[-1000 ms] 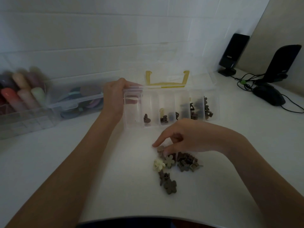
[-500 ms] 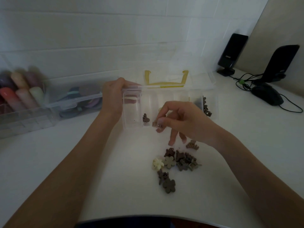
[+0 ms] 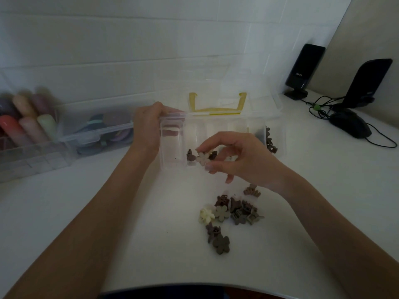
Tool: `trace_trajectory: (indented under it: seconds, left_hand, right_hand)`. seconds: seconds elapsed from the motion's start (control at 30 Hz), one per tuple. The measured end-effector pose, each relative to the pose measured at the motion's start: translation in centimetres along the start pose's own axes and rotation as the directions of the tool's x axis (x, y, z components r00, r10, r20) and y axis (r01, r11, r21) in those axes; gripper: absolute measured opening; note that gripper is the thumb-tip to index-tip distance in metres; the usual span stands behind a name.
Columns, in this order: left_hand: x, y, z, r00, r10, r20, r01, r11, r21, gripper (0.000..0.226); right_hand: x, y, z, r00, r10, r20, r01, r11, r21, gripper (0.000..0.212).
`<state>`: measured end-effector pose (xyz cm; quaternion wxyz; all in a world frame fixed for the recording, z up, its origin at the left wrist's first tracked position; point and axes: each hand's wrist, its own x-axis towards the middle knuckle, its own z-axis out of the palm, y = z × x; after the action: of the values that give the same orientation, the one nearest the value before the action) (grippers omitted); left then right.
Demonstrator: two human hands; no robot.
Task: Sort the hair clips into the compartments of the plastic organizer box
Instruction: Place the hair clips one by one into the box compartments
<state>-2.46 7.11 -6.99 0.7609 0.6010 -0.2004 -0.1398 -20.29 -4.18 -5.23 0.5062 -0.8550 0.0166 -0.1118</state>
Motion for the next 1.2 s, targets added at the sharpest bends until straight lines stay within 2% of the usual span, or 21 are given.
trace_trajectory:
  seconds: [0.17, 0.23, 0.3, 0.37, 0.5, 0.57, 0.67, 0.77, 0.83, 0.97, 1.07, 1.13, 1.2]
  left_hand:
    - [-0.4, 0.7, -0.5, 0.998, -0.009, 0.063, 0.008, 1.000, 0.020, 0.035]
    - [-0.4, 1.4, -0.9, 0.995, -0.024, 0.095, 0.025, 1.000, -0.006, 0.043]
    - [-0.3, 1.7, -1.4, 0.994, -0.027, 0.111, 0.030, 0.999, -0.023, 0.052]
    - [-0.2, 1.7, -1.6, 0.993, -0.030, 0.115, 0.033, 0.999, -0.027, 0.053]
    - [-0.1, 1.5, -1.4, 0.995, -0.026, 0.093, 0.028, 0.999, -0.024, 0.051]
    - [0.0, 1.4, -1.4, 0.996, -0.028, 0.082, 0.033, 0.998, -0.057, 0.046]
    - [0.0, 1.4, -1.5, 0.994, -0.042, 0.097, 0.048, 0.997, -0.062, 0.039]
    - [-0.1, 1.4, -1.4, 0.997, -0.009, 0.080, 0.013, 0.999, -0.043, 0.052]
    - [-0.1, 1.5, -1.2, 0.998, -0.012, 0.069, 0.015, 0.999, -0.046, 0.054]
    - [0.0, 1.4, -1.3, 0.998, -0.051, 0.048, 0.054, 0.997, -0.061, 0.052]
    - [0.0, 1.4, -1.4, 0.997, -0.038, 0.061, 0.041, 0.998, -0.048, 0.050]
    - [0.0, 1.3, -1.3, 0.997, -0.042, 0.059, 0.045, 0.998, -0.054, 0.051]
    - [0.0, 1.3, -1.2, 0.999, -0.025, 0.046, 0.027, 0.999, -0.047, 0.053]
  right_hand:
    - [0.1, -0.3, -0.9, 0.975, -0.120, -0.185, 0.112, 0.992, -0.053, 0.016]
    - [0.0, -0.2, -2.0, 0.964, -0.167, -0.205, 0.157, 0.986, -0.063, 0.014]
    - [-0.1, 0.2, -3.6, 0.960, -0.168, -0.224, 0.162, 0.986, -0.046, 0.012]
    - [-0.2, 0.5, -4.9, 0.936, -0.160, -0.312, 0.156, 0.987, -0.038, 0.015]
    - [-0.3, 1.3, -5.8, 0.859, -0.188, -0.477, 0.124, 0.979, -0.163, 0.018]
    - [-0.5, 1.7, -6.0, 0.824, -0.248, -0.510, 0.101, 0.949, -0.300, 0.019]
    - [-0.8, 2.4, -6.1, 0.803, -0.337, -0.492, 0.031, 0.847, -0.530, 0.016]
    - [-0.6, 3.2, -5.6, 0.803, -0.395, -0.446, -0.031, 0.720, -0.693, 0.013]
    - [-0.6, 3.6, -5.5, 0.802, -0.403, -0.441, -0.070, 0.669, -0.740, 0.010]
    - [-0.7, 3.9, -5.5, 0.797, -0.401, -0.451, -0.089, 0.661, -0.745, 0.003]
    - [-0.7, 2.7, -5.5, 0.786, -0.440, -0.434, -0.024, 0.680, -0.733, 0.015]
    - [-0.9, 1.1, -5.3, 0.862, -0.358, -0.360, 0.002, 0.712, -0.703, 0.023]
    - [-1.6, -0.2, -4.7, 0.953, -0.214, -0.214, 0.013, 0.737, -0.675, 0.027]
